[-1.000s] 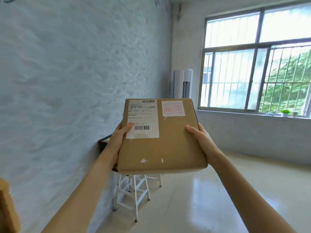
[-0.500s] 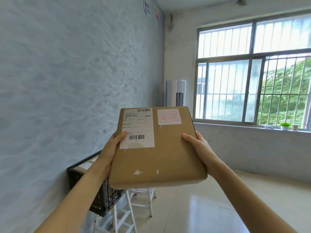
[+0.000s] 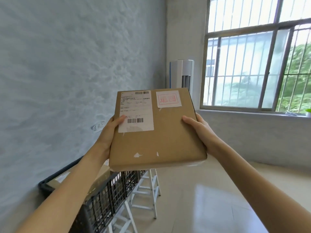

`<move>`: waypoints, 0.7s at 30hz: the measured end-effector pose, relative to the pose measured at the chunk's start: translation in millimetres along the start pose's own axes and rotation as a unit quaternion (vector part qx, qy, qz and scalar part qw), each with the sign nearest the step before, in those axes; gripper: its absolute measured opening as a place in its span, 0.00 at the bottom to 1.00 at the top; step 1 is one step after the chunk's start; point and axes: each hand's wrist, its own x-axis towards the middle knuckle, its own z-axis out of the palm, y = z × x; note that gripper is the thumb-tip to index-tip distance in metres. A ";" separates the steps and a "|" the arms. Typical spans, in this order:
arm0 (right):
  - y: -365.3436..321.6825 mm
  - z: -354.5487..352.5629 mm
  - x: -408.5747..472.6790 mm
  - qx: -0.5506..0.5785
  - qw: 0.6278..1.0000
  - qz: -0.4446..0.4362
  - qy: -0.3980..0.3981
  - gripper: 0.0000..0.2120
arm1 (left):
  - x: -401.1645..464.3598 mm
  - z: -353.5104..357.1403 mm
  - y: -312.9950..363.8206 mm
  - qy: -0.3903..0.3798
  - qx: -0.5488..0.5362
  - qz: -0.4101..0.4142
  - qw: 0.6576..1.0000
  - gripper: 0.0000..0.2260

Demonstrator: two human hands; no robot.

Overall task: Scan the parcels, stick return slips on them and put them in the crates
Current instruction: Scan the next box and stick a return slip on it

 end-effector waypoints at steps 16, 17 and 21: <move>144.2 -43.0 329.8 -0.009 0.996 0.047 -0.080 0.21 | 289.2 29.1 -129.6 0.100 -0.010 -0.037 0.994 0.18; 149.6 -43.5 352.7 -0.008 0.995 0.045 -0.091 0.21 | 306.8 30.5 -133.6 0.111 -0.010 -0.033 0.993 0.18; 172.1 -37.3 436.5 -0.006 0.990 0.055 -0.132 0.22 | 371.3 29.2 -145.2 0.147 -0.007 -0.021 0.989 0.16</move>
